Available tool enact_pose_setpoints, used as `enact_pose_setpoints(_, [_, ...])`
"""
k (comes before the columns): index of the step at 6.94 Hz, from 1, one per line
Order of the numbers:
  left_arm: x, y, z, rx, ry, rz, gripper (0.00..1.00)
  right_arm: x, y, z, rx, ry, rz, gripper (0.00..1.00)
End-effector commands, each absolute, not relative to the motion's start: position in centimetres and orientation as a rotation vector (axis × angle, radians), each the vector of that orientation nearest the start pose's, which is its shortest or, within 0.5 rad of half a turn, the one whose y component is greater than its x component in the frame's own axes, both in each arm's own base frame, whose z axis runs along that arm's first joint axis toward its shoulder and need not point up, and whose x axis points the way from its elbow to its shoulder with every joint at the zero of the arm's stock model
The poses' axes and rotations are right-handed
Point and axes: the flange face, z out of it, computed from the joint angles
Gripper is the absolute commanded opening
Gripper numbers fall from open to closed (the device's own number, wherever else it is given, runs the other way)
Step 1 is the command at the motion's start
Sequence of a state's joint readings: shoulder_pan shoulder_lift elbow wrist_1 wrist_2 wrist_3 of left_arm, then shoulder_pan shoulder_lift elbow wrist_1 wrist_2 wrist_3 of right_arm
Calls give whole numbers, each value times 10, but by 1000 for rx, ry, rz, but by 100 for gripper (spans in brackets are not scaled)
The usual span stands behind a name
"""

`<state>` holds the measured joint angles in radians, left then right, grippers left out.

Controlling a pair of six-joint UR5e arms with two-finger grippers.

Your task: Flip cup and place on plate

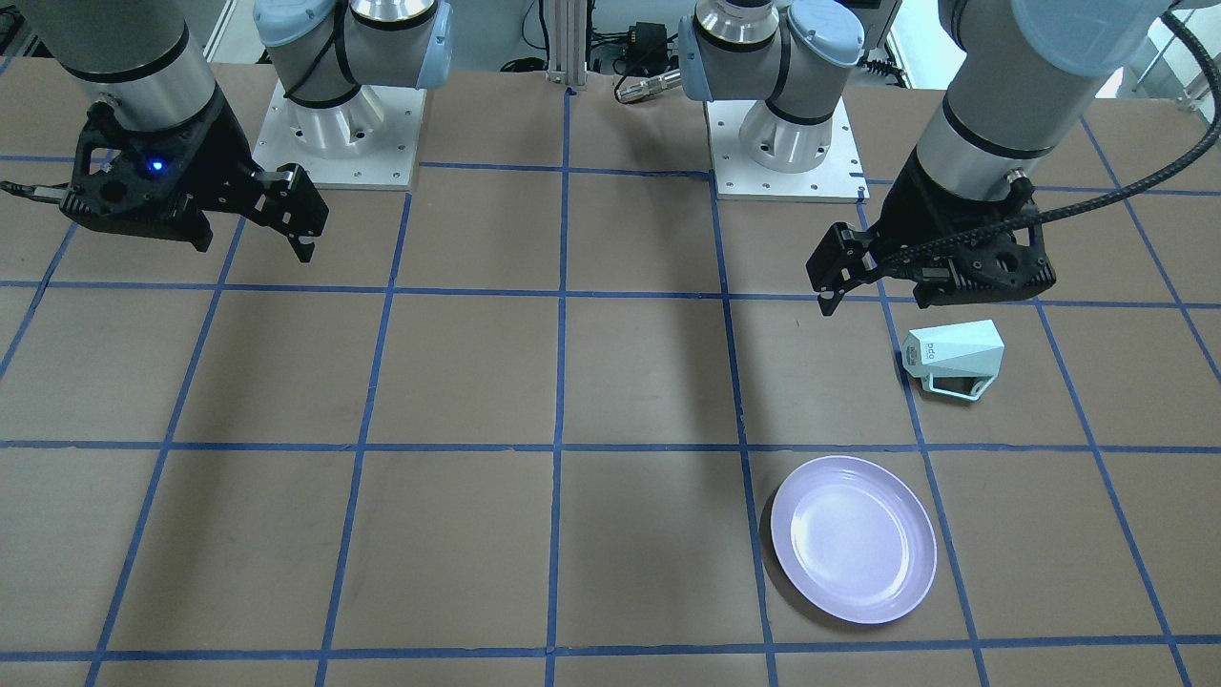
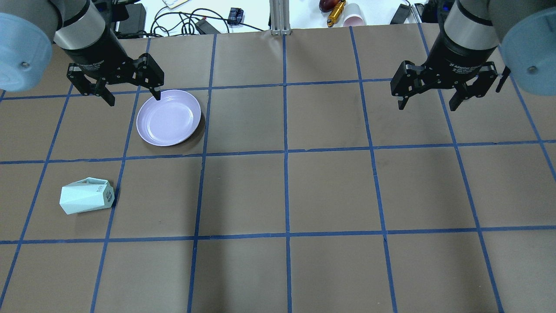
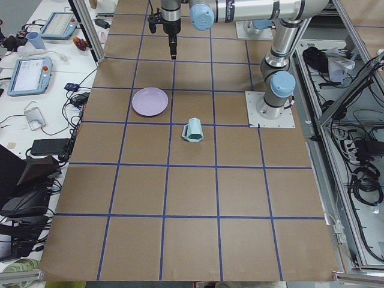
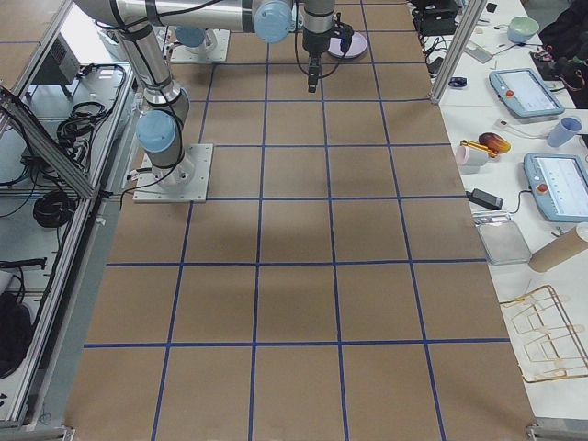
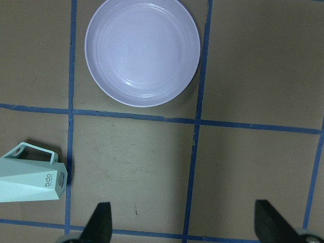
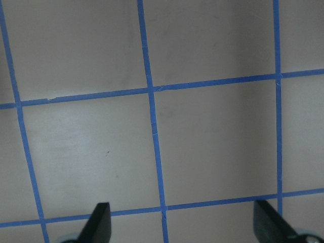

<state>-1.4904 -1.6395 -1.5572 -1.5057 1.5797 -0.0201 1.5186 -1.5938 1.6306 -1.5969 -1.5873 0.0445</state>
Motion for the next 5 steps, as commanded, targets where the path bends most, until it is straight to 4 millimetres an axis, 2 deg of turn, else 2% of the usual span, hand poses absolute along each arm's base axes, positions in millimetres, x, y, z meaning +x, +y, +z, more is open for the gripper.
enact_pose_setpoints(1, [-89,-533,463,-159,3130,-4,100,106,-487,472,152,3155,17,100])
enact_pose_setpoints(2, [-83,-533,463,-173,3131,-4,100,106,-487,472,152,3155,17,100])
enact_pose_setpoints(3, [-77,-537,452,-190,3132,17,100,106,-487,472,152,3155,17,100])
enact_pose_setpoints(4, [-71,-538,454,-199,3129,10,100,106,-487,472,152,3155,17,100])
enact_pose_setpoints(5, [-42,-540,451,-221,3132,22,100,107,-487,472,152,3153,17,100])
